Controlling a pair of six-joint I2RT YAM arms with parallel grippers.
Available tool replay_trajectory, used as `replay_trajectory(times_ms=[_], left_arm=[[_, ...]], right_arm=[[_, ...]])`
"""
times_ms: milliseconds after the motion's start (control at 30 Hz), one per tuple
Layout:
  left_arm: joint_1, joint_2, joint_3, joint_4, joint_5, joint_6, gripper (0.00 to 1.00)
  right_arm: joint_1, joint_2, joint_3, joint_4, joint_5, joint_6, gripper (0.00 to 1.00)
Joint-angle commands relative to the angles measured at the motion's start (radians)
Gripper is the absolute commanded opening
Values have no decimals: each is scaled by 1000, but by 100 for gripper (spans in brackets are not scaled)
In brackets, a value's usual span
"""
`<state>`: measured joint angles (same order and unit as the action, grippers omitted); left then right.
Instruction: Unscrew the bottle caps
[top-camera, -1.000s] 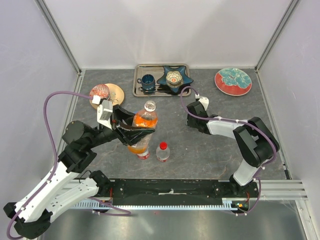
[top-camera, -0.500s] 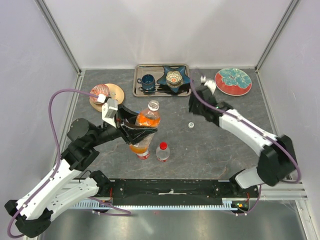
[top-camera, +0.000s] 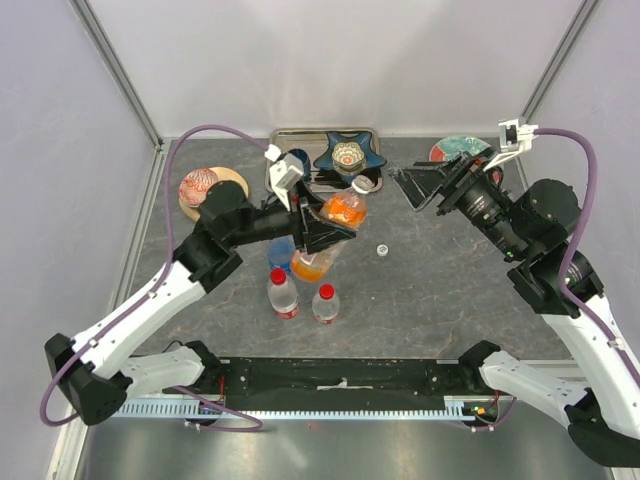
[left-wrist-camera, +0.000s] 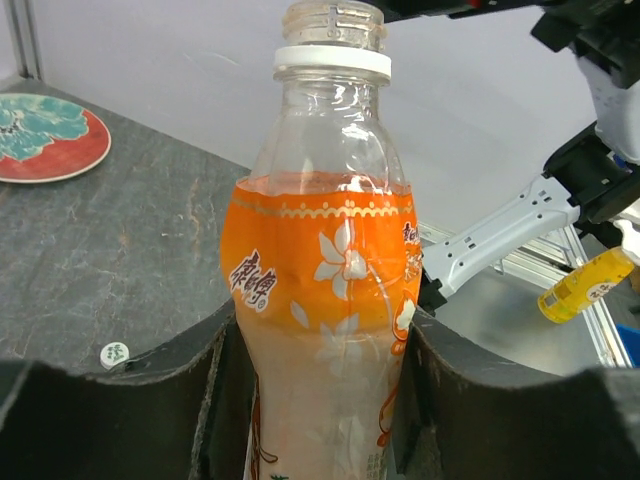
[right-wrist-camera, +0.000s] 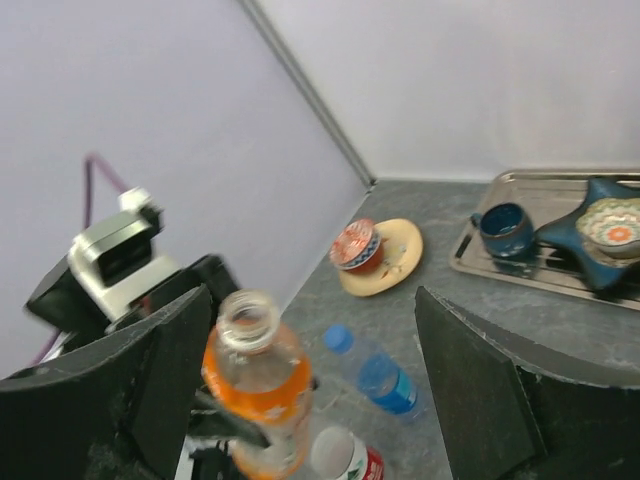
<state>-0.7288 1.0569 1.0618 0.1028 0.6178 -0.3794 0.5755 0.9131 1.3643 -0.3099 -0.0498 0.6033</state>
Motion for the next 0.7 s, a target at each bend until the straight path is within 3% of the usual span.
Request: replay_trajectory(times_ms=[0, 367, 533, 667], left_arm=[[-4, 77, 99, 38, 82, -29, 53], [-46, 166, 159, 55, 80, -52, 54], [-60, 173, 162, 49, 80, -46, 54], [-64, 172, 162, 40, 79, -35, 54]], right_arm=[[9, 12, -2, -3, -149, -8, 90], [7, 27, -21, -44, -174, -59, 90], [7, 38, -30, -29, -179, -53, 85], [11, 46, -42, 2, -205, -39, 76]])
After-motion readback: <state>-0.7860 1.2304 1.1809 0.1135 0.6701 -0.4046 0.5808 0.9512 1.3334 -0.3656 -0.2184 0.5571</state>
